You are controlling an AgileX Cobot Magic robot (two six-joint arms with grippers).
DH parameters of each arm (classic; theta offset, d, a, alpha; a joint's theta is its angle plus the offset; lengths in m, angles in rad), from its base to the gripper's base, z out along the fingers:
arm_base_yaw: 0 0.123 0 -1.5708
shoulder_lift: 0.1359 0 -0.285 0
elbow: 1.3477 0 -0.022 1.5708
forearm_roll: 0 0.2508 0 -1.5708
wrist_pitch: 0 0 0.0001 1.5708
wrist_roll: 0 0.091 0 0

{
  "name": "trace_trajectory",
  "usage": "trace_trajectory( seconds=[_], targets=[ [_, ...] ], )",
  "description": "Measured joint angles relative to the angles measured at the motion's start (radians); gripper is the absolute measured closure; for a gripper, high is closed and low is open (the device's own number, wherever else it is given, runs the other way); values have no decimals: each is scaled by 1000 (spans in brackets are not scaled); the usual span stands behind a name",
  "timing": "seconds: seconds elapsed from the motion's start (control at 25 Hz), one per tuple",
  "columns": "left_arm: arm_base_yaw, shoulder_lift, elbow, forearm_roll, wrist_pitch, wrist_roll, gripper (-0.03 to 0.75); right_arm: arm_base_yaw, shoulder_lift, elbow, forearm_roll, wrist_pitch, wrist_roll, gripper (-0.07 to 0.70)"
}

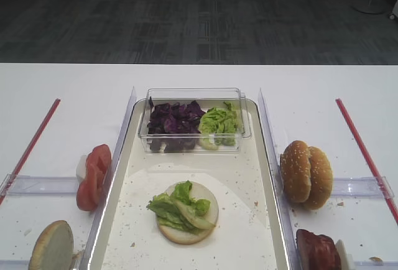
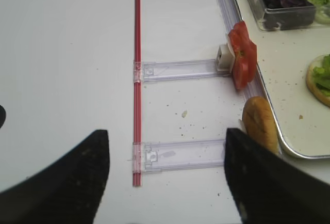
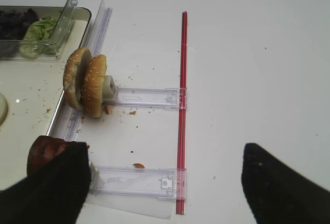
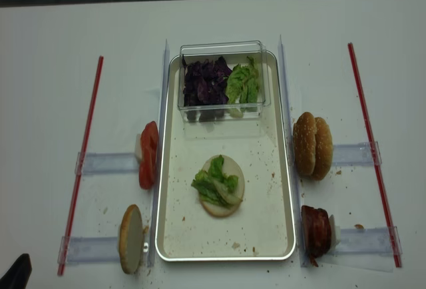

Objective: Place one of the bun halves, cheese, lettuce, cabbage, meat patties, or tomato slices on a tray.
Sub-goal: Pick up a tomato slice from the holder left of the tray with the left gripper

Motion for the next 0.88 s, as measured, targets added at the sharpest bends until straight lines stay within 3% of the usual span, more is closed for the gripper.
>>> trace_trajectory(
  seconds=[0.68, 0.88],
  targets=[
    [0, 2, 0, -6, 0, 2, 277, 0, 0, 0, 0, 0, 0, 16],
    [0, 125, -17, -24, -51, 12, 277, 0, 0, 0, 0, 0, 0, 16]
  ],
)
